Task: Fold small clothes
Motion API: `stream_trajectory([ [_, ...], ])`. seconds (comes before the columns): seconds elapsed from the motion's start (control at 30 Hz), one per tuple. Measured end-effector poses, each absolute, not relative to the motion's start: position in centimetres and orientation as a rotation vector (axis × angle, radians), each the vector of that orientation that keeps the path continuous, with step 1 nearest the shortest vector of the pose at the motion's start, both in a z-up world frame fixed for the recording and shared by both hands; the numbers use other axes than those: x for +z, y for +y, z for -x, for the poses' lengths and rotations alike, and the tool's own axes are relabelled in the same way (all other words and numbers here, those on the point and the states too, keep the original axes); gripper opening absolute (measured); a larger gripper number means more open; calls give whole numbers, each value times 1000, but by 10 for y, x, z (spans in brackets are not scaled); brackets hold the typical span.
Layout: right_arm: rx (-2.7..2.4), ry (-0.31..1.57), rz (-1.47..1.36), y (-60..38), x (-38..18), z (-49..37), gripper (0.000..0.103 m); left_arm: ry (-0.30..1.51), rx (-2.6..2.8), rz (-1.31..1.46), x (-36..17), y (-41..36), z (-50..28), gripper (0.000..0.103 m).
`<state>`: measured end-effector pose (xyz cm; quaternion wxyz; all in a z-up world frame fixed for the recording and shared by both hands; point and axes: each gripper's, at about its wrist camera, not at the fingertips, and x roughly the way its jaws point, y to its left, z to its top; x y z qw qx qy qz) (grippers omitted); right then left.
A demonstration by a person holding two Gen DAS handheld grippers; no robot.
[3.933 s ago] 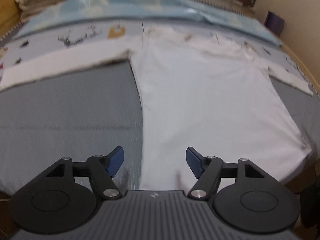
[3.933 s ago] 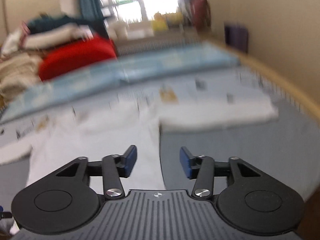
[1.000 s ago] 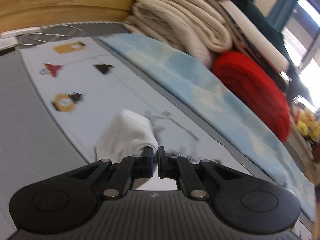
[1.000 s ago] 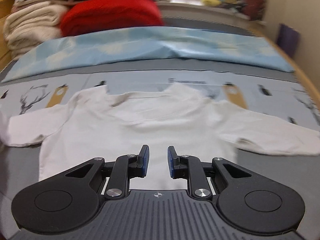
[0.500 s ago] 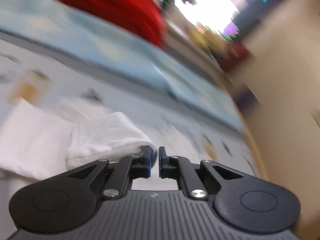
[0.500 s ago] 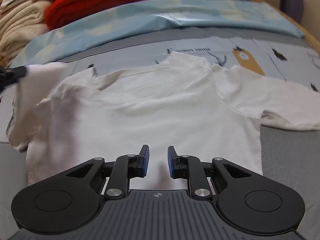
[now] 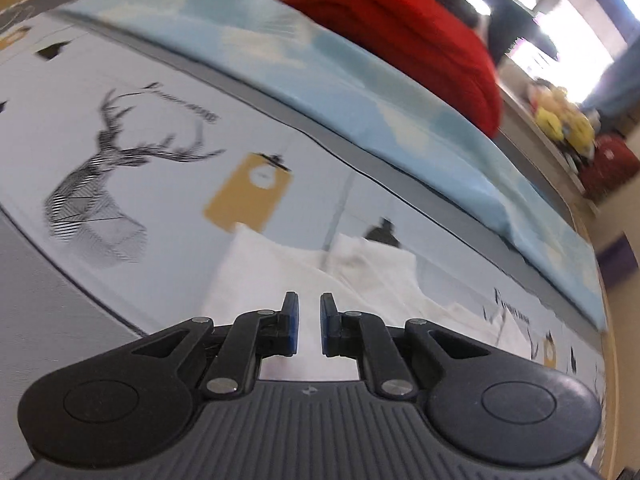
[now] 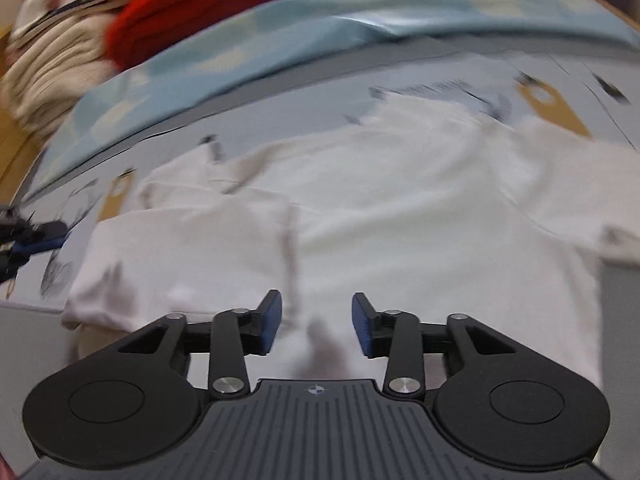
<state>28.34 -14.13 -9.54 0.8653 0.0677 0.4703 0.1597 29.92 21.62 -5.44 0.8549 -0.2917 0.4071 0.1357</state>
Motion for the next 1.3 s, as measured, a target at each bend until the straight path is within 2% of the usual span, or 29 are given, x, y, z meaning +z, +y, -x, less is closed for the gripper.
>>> stream_trajectory([
  [0.27,585,832,158,-43,-95,-264,42,873,303,660,-52,239,-302,10],
  [0.43,566,880,290,-9,-122,-268,41,873,300,688,-49,250,-296,10],
  [0.47,551,893,313,-7,-127,-271,36,871,297,690,-48,250,-296,10],
  [0.5,534,883,315,-7,-128,-270,18,869,294,690,-48,251,-297,10],
  [0.63,476,841,161,-38,-103,-277,15,871,298,690,-49,251,-300,10],
  [0.8,320,609,-139,-132,-46,-283,14,867,285,680,-48,244,-302,10],
  [0.93,174,517,-308,-216,-37,-281,14,886,255,643,-52,228,-306,10],
  [1.03,55,575,-338,-259,-54,-285,14,916,222,603,-58,214,-310,10],
  [1.13,-6,782,-412,-293,-89,-298,14,954,199,570,-66,203,-313,10],
  [1.2,-81,880,-485,-309,-107,-301,18,969,194,556,-70,198,-313,10],
  [1.27,-100,902,-551,-319,-114,-302,20,980,187,547,-73,194,-313,10],
  [1.3,-86,908,-570,-322,-115,-304,25,983,187,550,-74,194,-313,10],
])
